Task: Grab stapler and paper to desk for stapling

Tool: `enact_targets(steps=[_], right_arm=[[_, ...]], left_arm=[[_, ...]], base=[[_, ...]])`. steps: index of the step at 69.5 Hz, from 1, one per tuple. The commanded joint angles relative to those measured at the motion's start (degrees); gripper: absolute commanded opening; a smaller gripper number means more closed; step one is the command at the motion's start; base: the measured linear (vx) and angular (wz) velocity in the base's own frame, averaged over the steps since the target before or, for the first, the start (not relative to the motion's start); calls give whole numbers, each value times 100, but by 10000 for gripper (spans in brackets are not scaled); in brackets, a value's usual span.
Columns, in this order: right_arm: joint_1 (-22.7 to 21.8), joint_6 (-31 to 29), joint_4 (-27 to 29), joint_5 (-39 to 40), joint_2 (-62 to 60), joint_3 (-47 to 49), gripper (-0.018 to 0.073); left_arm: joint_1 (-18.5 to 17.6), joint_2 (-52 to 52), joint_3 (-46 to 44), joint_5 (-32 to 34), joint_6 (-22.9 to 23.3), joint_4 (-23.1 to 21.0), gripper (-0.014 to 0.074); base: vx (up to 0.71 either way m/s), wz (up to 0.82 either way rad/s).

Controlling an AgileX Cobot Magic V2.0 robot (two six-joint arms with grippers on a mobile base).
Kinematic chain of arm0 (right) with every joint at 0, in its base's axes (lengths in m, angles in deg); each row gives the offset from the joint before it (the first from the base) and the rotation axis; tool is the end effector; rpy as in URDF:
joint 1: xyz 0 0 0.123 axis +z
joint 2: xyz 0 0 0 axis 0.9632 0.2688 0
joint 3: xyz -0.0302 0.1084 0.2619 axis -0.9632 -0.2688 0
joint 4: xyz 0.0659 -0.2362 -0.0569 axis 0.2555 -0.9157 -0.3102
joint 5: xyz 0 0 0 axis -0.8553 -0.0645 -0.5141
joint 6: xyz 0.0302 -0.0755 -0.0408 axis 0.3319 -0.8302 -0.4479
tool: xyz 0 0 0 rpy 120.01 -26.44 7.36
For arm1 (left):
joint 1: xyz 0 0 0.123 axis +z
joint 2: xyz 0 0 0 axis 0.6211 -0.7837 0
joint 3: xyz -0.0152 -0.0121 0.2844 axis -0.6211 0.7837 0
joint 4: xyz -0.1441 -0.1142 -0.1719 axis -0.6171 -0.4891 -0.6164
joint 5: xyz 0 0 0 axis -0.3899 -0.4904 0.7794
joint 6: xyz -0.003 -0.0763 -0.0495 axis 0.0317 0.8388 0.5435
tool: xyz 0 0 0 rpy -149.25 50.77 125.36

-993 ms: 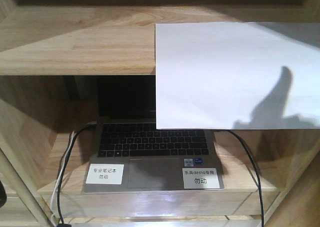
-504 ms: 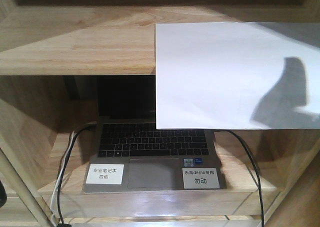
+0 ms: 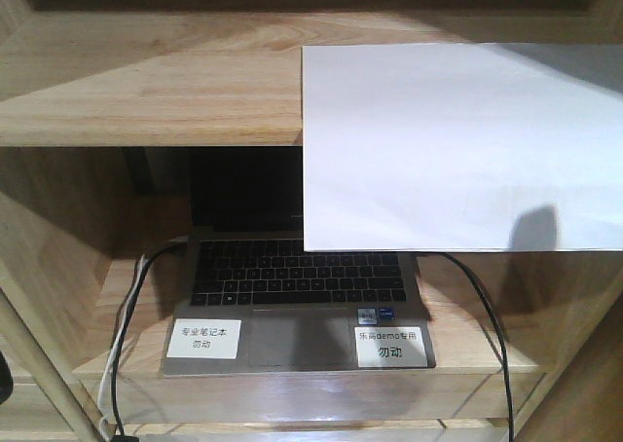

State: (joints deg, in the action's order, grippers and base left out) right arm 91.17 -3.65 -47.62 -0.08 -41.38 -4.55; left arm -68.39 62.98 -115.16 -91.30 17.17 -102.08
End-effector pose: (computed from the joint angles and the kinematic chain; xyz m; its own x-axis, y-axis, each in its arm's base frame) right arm 0.0612 0.0140 0.3603 -0.1659 0.9065 -0.3882 -0.2311 0.3469 0.9090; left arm -0.0015 -0.0275 0.3806 -0.0029 0.2963 -0.9551 0.7360 0.6472 0.1986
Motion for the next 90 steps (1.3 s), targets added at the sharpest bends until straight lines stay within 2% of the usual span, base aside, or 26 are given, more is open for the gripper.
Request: enact_targets(steps=[1,15,27,33,47,56,65,70,81,90], right_arm=[[234,-91,-50,126,-250,-91,626],[807,-91,302,-51,-519,-745,594],[1240,-91,643,459,-505,-1462,591],[1311,-87,792,1228,-415,-1886,591],[1305,-149,956,3967,339,-2760,591],[1305,-597,981,5882,1199,-3048,591],[1305,-1087,1104,7480,2057,-3049,591],[1305,-1122,1264,8052,2505,-3049,591],[1305,-1122,1488,8718,3142,-3049,591],[1305,-1122,1609,8744,3278,-3034,591]], left_arm=[[-16,-90,-141,611,-14,-184,-6],[-16,-90,-141,611,-14,-184,-6],[-16,-90,-141,611,-14,-184,-6],[-16,-90,-141,611,-14,-184,-6],[-16,-90,-141,611,-14,-184,-6],[-16,-90,-141,611,-14,-184,-6],[-16,-90,-141,611,-14,-184,-6],[-16,-90,-141,611,-14,-184,-6],[-16,-90,-141,611,-14,-184,-6],[-16,-90,-141,611,-14,-184,-6]], base=[[0,0],[0,0],[0,0],[0,0],[0,0],[0,0],[0,0],[0,0],[0,0],[0,0]])
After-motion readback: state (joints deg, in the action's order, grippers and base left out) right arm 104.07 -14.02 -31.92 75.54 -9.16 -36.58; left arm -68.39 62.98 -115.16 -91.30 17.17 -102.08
